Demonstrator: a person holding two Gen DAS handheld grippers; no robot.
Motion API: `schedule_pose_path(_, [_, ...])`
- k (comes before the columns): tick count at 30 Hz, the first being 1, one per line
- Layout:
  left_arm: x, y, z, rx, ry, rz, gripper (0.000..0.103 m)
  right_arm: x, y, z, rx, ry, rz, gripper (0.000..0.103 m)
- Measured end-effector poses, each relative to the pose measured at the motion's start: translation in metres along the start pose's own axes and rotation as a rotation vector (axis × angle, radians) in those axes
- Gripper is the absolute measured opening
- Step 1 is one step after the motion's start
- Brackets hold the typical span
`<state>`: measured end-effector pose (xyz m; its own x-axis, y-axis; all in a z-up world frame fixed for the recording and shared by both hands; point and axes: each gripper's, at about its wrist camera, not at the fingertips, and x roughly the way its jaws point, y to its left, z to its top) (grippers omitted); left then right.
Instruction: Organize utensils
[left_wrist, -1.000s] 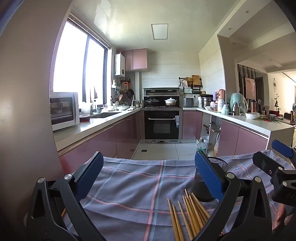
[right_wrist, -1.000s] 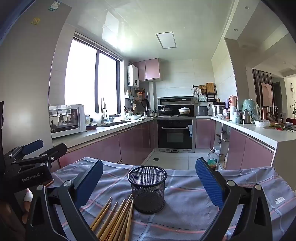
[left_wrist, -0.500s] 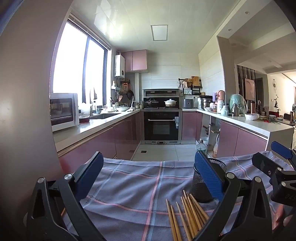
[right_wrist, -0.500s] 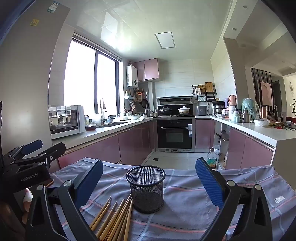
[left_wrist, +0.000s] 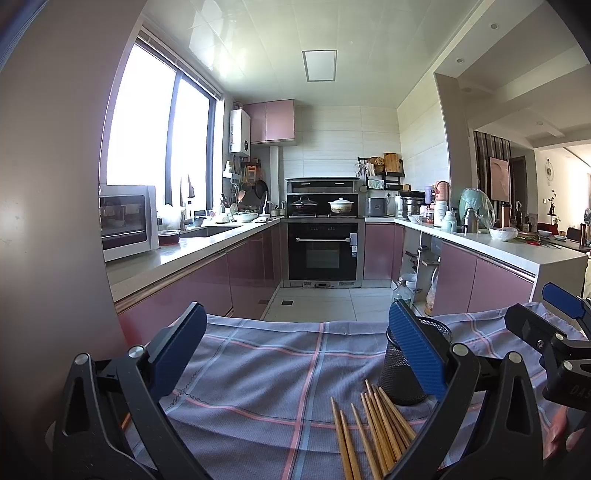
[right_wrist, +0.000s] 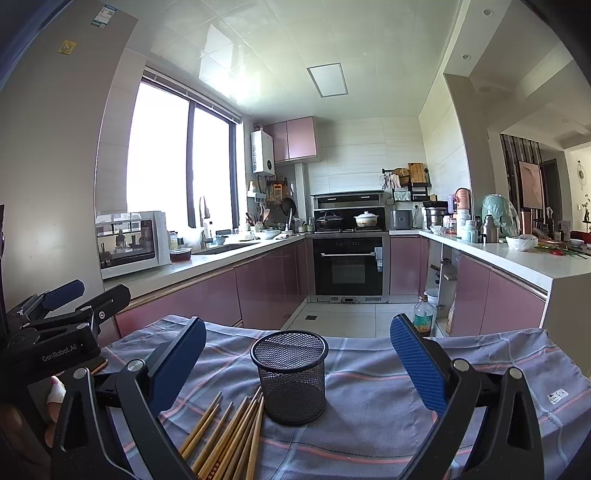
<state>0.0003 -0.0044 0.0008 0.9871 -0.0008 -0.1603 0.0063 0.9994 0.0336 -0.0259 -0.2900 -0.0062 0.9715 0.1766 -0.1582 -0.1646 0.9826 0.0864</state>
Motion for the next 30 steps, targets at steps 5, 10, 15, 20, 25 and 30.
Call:
schedule_pose_path(5, [-0.0013, -0.0033, 0.0021, 0.002, -0.003, 0.003, 0.097, 0.0004, -0.0008, -0.0006, 0.001, -0.002, 0.003, 0.097])
schedule_pose_path(10, [-0.0021, -0.0031, 0.003, 0.002, -0.002, 0.001, 0.097, -0.0002, -0.0008, -0.0002, 0.002, -0.005, 0.003, 0.097])
schedule_pose_path(15, [-0.0023, -0.0038, 0.0039, 0.0, -0.001, 0.001, 0.097, -0.0001, 0.0008, 0.0009, -0.001, -0.004, 0.003, 0.097])
schedule_pose_path(20, [-0.0042, -0.0034, 0.0054, 0.001, -0.001, 0.001, 0.097, 0.0002, 0.0014, 0.0024, 0.001, -0.002, 0.002, 0.097])
schedule_pose_path(25, [-0.0028, -0.002, 0.0075, -0.001, -0.002, 0.001, 0.097, 0.0001, 0.0011, 0.0031, 0.002, -0.003, 0.004, 0.097])
schedule_pose_path(30, [-0.0035, -0.0021, 0.0074, -0.001, -0.003, 0.002, 0.097, -0.0004, 0.0007, 0.0041, 0.005, -0.002, 0.007, 0.097])
